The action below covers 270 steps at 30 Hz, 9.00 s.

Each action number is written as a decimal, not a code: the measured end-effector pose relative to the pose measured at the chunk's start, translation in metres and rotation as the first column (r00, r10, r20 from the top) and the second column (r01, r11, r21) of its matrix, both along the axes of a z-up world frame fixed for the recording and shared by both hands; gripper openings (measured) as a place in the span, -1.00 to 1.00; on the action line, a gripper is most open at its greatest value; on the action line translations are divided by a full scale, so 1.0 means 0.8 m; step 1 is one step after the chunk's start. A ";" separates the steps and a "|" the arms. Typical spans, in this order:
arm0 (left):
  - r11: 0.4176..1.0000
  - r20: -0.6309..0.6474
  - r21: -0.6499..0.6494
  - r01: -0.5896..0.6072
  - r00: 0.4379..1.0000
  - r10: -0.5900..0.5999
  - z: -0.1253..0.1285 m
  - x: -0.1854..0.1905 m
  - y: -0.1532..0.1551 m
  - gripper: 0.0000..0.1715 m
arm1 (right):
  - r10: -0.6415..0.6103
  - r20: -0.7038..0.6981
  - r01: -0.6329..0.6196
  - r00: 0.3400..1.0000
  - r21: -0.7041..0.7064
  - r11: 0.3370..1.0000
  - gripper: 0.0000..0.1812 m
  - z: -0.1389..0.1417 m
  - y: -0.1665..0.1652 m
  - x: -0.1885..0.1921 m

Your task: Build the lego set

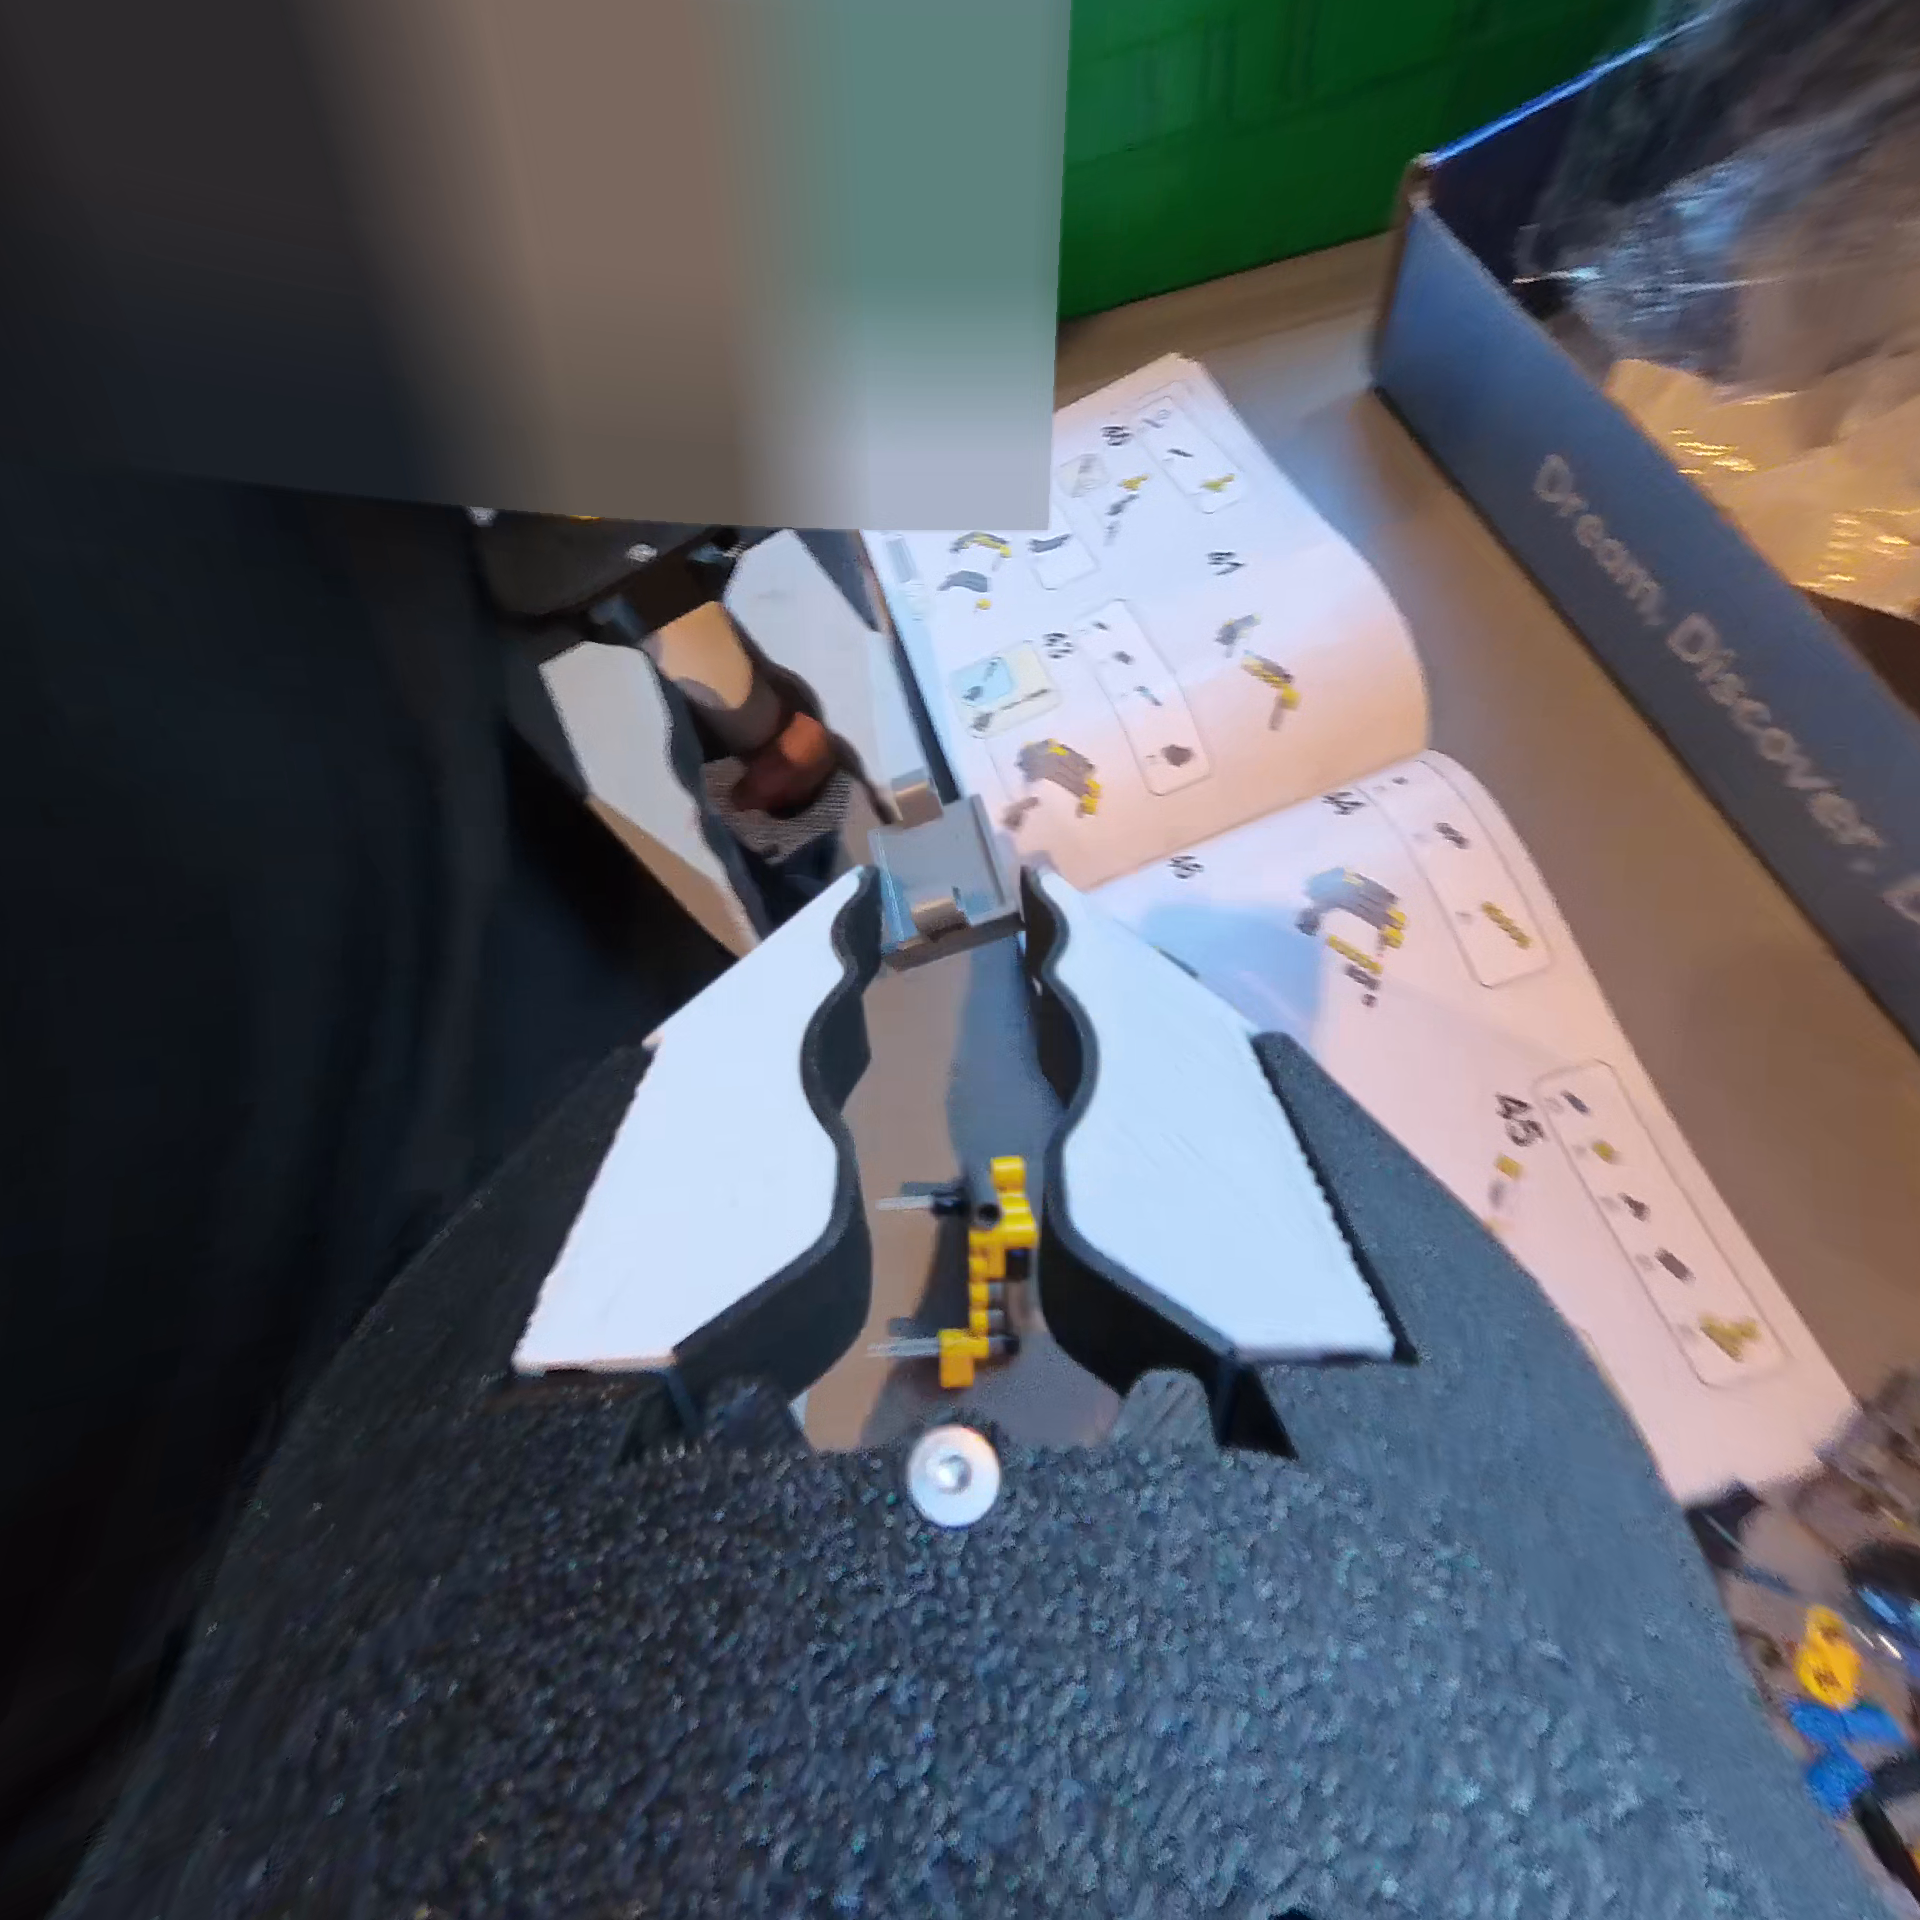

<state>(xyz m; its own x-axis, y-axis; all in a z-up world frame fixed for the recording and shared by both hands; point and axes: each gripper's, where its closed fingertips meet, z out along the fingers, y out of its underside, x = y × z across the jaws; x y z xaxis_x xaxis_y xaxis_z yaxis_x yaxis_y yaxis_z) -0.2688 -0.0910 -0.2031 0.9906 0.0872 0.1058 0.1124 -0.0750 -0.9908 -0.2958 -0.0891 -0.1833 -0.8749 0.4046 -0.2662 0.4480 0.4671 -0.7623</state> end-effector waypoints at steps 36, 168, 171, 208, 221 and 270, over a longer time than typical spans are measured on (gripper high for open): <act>0.994 -0.039 0.109 0.022 0.999 -0.018 0.035 0.017 -0.007 -0.70 | 0.117 -0.118 -0.113 0.986 0.040 0.993 -0.71 0.005 -0.014 0.047; 0.963 0.205 0.249 0.106 0.966 -0.160 0.049 0.026 -0.014 -0.61 | -0.016 -0.105 0.014 0.994 -0.019 1.000 -0.73 0.010 -0.009 0.055; 0.962 0.199 0.248 0.110 0.966 -0.162 0.049 0.026 -0.014 -0.62 | 0.037 -0.147 -0.026 0.988 0.079 0.997 -0.73 0.002 -0.017 0.061; 0.944 0.046 0.258 0.206 0.973 -0.225 0.061 0.053 -0.018 -0.71 | 0.060 -0.131 -0.068 0.990 -0.057 0.996 -0.73 0.024 -0.027 0.080; 0.955 0.191 0.249 0.162 0.958 -0.212 0.059 0.044 -0.013 -0.71 | 0.050 -0.220 -0.036 0.974 0.068 0.997 -0.64 0.008 -0.002 0.076; 0.928 0.741 0.341 0.148 0.565 -0.363 0.038 0.013 -0.018 -0.72 | 0.275 0.018 -0.275 0.961 -0.009 0.961 -0.93 -0.004 -0.028 0.080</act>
<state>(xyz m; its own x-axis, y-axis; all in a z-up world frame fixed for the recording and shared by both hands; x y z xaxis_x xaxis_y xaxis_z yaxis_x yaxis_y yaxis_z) -0.2583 -0.1051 -0.1727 0.4869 -0.2871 0.8249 0.8566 -0.0277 -0.5152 -0.2319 -0.1115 -0.1868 -0.9469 0.1471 -0.2859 0.3174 0.5696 -0.7582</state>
